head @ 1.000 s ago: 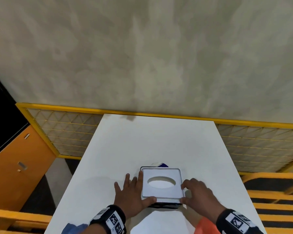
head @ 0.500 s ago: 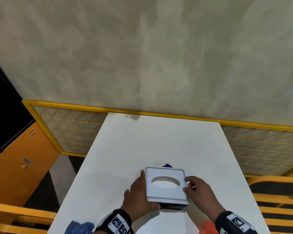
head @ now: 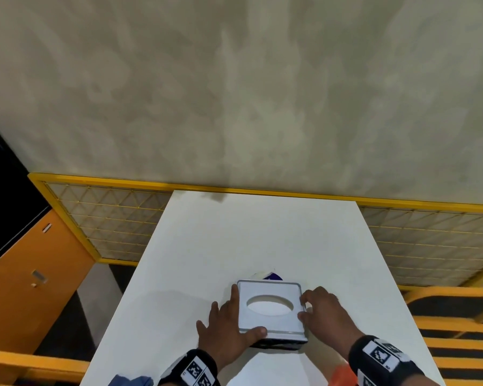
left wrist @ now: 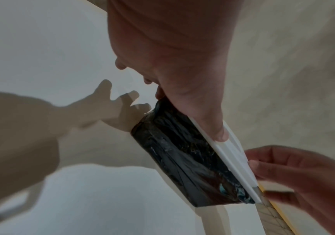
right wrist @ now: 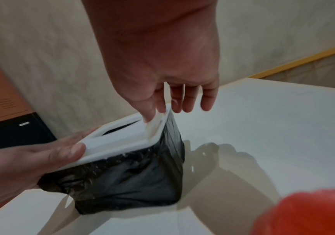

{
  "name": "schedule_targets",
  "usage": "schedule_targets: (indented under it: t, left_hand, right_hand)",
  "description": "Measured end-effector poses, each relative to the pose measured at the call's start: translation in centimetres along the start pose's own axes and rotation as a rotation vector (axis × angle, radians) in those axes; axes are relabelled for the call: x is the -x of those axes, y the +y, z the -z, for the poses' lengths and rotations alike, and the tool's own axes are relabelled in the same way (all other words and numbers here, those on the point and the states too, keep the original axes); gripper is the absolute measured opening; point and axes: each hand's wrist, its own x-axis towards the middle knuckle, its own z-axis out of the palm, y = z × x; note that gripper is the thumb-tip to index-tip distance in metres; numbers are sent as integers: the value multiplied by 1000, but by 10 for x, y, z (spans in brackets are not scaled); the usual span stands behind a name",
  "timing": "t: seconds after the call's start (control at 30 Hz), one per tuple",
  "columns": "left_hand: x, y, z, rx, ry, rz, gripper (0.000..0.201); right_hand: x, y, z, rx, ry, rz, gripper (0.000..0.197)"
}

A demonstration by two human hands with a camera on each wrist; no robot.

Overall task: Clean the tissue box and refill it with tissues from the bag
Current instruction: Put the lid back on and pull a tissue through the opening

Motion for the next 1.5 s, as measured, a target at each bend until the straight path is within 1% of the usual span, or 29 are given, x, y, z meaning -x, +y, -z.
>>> schedule_targets:
  t: [0.07,0.13,0.17,0.23,0.3,0.4,0.47,0.53,0.6,0.67,0.73,0.77,0.87,0.9,0.93,1.03,1.17,1.3,1.37,1.43,1.5]
  left_hand:
    - [1,1,2,-31,-5,2,125]
    - [1,1,3,-50,-7,7,126]
    - [1,1,2,-53,-7,11,126]
    - [1,1,1,-61,-7,19,125]
    - [2,1,0,-67,-4,22,124]
    - [2,0,-2,-62,-5,29,124]
    - [3,1,-1,-58,-3,31,124]
    - [3,2,0,-53,-1,32,123]
    - [2,3,1,-54,-2,29,123]
    - [2,3,1,-52,0,29,123]
    - [1,2,-1,-53,8,30,123]
    - [1,2,-1,-54,9,31,123]
    - [1,1,-3,-54,10,32,124]
    - [0,1,-3,-54,11,31,124]
    - [1,1,-2,-52,12,29,124]
    - [2,-1,-2,-58,12,22,124]
    - [1,-1,-2,-58,8,14,123]
    - [0,-1,-1,-58,11,13,122]
    - [-1,-1,-1,-63,10,12,123]
    - [-1,-1,-2,-70,12,11,123]
    - [-2,-3,-3,-74,17,6,123]
  right_hand:
    - [-5,-9,10,153,77,103,30]
    - [-12,-25,15,233,118,270,26]
    - [-17,-34,13,298,106,366,24]
    - [-26,-53,3,450,-6,513,22]
    - [-33,-67,-3,522,-113,556,24]
    - [-45,-76,-1,677,-183,631,40]
    - [-50,-78,1,761,-221,679,46]
    - [-55,-81,2,818,-236,736,47]
    - [-59,-81,1,858,-215,801,47]
    - [-63,-77,1,850,-186,856,47]
    - [-65,-71,0,830,-214,848,46]
    - [-66,-69,-1,818,-217,841,42]
    - [-69,-68,-4,760,-202,840,12]
    - [-70,-69,-6,734,-197,842,5]
    - [-70,-69,-6,712,-208,841,1]
    - [-70,-67,-8,646,-238,824,5]
    - [-68,-61,-1,540,-235,815,8]
    - [-71,-48,8,391,-188,763,9]
    - [-72,-42,9,253,-210,692,7]
    - [-73,-41,10,82,-273,580,5]
    - [-74,-42,12,-70,-312,506,12]
